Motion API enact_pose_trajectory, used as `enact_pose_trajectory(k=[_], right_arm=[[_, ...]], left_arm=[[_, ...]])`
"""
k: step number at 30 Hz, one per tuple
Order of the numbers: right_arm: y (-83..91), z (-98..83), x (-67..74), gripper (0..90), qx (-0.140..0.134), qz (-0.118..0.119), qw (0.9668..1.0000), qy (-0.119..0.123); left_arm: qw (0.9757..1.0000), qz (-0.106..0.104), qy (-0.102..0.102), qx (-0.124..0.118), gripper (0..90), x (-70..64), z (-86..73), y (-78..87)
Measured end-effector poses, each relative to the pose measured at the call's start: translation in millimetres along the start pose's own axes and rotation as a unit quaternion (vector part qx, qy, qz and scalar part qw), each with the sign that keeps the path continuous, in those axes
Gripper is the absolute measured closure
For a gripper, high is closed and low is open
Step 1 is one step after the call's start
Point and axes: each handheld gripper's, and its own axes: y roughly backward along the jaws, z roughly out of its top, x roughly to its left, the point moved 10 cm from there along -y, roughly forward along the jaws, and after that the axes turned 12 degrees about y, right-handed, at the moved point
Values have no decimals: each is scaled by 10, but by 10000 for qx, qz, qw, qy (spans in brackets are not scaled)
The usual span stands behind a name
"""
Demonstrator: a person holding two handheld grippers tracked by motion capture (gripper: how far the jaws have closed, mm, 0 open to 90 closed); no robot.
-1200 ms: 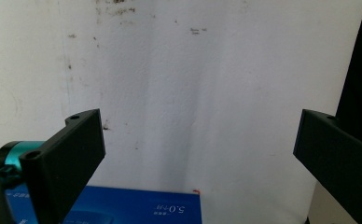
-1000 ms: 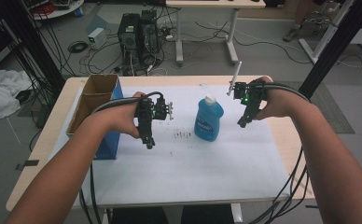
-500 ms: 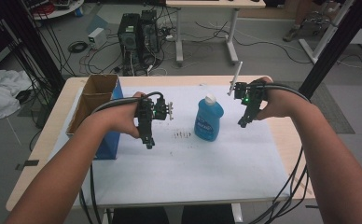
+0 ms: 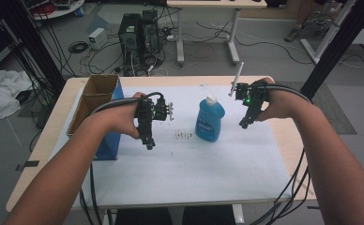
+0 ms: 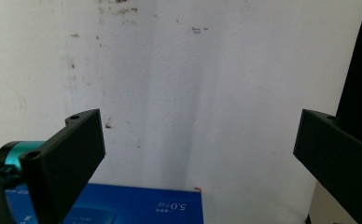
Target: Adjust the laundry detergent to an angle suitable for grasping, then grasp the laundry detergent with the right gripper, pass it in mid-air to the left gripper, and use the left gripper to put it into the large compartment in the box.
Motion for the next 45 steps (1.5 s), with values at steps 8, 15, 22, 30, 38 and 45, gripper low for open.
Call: enact_pose_trajectory(k=[8,15,22,30,38,45], right_arm=[[-13,2,-13,126,-16,3,10000,18],[10,-17,-20,126,-16,-22,10000,-39],[24,-12,0,126,-64,-65,9999,-73],[23,-63,-7,126,-123,-27,9999,-92],[-4,-46,-2,126,-328,-34,9994,-80],[-45,-40,0,126,-521,-92,9985,-112]], left_arm=[[10000,-14,9,-6,21,13,1,4],[10000,-3,11,-19,21,10,-8,26],[10000,6,2,16,21,19,-27,18],[10000,-30,2,5,21,27,1,4],[10000,-27,-24,-6,20,25,6,0],[10000,-49,-21,-9,21,28,-5,4]])
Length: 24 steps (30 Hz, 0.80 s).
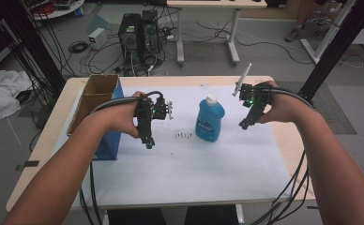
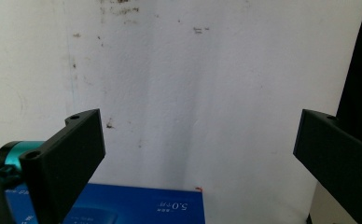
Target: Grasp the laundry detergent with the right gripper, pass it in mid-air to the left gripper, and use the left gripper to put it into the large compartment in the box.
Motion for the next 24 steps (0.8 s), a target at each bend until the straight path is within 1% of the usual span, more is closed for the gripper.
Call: enact_pose_trajectory(k=[2,3,4,5,10,11,12,15,16,17,19,22,23,24], right_arm=[[-5,-1,-3,126,-35,-3,10000,12],[-18,-1,3,126,-100,-11,9999,-27],[-18,-1,3,126,-100,-11,9999,-27],[-37,9,8,126,-255,-35,9997,-47],[-93,19,27,126,-483,-60,9988,-102],[-93,19,27,126,-483,-60,9988,-102],[-132,32,37,126,-649,-70,9978,-126],[-165,33,43,126,-732,-96,9971,-159],[-165,33,43,126,-732,-96,9971,-159],[-216,39,51,126,-876,-111,9959,-197],[-271,45,59,126,-1007,-115,9946,-223],[-288,48,60,126,-1046,-127,9941,-246],[-402,77,76,126,-1302,-166,9909,-305],[-433,86,81,126,-1358,-156,9901,-317]], left_arm=[[10000,-4,0,8,21,0,-2,-2],[10000,-6,1,-16,21,-2,1,-5],[10000,-6,1,-16,21,-2,1,-5],[10000,-11,-1,-14,21,-3,0,1],[10000,-9,2,-4,21,3,-12,5],[10000,-9,2,-4,21,3,-12,5],[10000,-8,7,-20,21,1,-14,9],[10000,-10,1,-11,21,1,-16,13],[10000,-15,5,-62,21,2,-11,22],[10000,-7,3,-65,21,5,-12,28],[10000,-11,10,-77,20,3,-12,30],[10000,0,-1,-54,21,3,-19,28],[10000,-7,1,-61,21,-5,-23,27],[10000,-5,-12,-54,21,-3,-25,31]])
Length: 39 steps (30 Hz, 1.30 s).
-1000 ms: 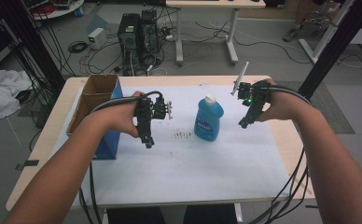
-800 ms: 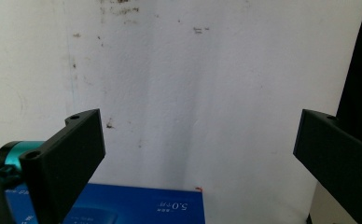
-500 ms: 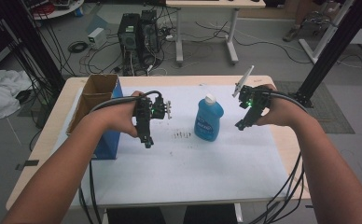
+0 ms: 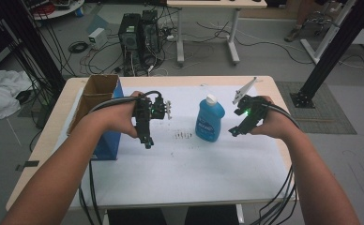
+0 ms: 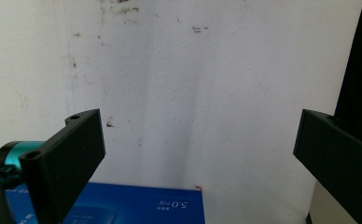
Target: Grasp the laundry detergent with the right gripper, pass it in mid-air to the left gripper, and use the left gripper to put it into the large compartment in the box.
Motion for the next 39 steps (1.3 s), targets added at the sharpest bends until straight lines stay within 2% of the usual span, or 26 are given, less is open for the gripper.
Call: enact_pose_trajectory(k=[3,5,6,7,8,15,16,19,25,29,33,34,39], right_arm=[[-61,-1,4,126,-59,-25,10000,-16],[-127,29,7,126,-257,-48,9996,-51],[-127,29,7,126,-257,-48,9996,-51],[-160,61,2,126,-473,-94,9988,-117],[-176,72,5,126,-558,-94,9983,-163],[-260,92,11,126,-709,-127,9971,-239],[-315,144,4,126,-868,-178,9958,-247],[-330,161,1,126,-920,-200,9952,-253],[-427,220,-21,126,-1207,-353,9916,-306],[-496,225,-17,126,-1301,-347,9902,-380],[-534,267,-29,126,-1419,-423,9881,-409],[-543,297,-31,126,-1499,-484,9867,-405],[-573,327,-38,126,-1602,-548,9846,-429]], left_arm=[[10000,-5,0,-20,21,-1,-3,6],[10000,-2,7,-32,21,0,-8,9],[10000,-3,0,-11,21,2,-14,11],[10000,4,7,-24,20,3,-16,9],[10000,2,13,-36,21,2,-19,8],[10000,-1,15,-43,21,7,-25,16],[10000,2,20,-44,21,9,-29,12],[10000,0,14,-30,21,7,-34,17],[10000,4,38,-54,21,16,-62,28],[10000,-6,61,-48,21,16,-79,14],[10000,-12,48,-51,21,15,-80,7],[10000,-6,38,-44,21,16,-81,6],[10000,-6,51,-49,20,20,-92,5]])
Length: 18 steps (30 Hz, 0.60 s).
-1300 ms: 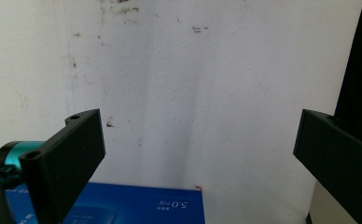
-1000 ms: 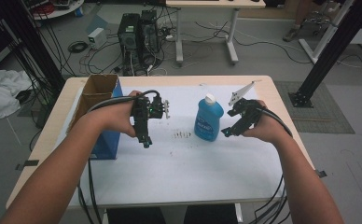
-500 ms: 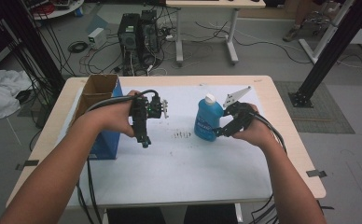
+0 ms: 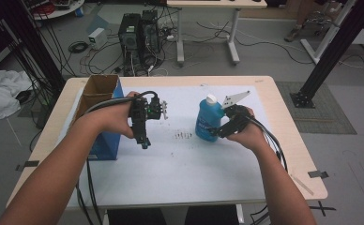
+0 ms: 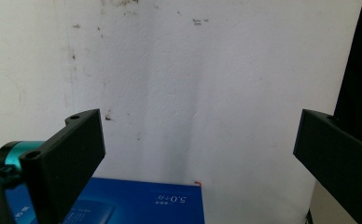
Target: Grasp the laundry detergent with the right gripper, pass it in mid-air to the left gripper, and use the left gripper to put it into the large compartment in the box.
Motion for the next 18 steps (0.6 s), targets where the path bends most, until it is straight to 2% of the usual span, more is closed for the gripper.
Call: enact_pose_trajectory(k=[9,16,18], right_arm=[[-55,39,-9,127,-196,-78,9998,-33],[-111,38,-15,130,-188,-175,9997,-4],[-121,65,-29,131,-311,-246,9992,-48]], left_arm=[[10000,-3,31,-17,21,18,-15,-14],[10000,-4,26,-21,21,12,-15,-16],[10000,1,43,-24,21,13,-17,-14]])
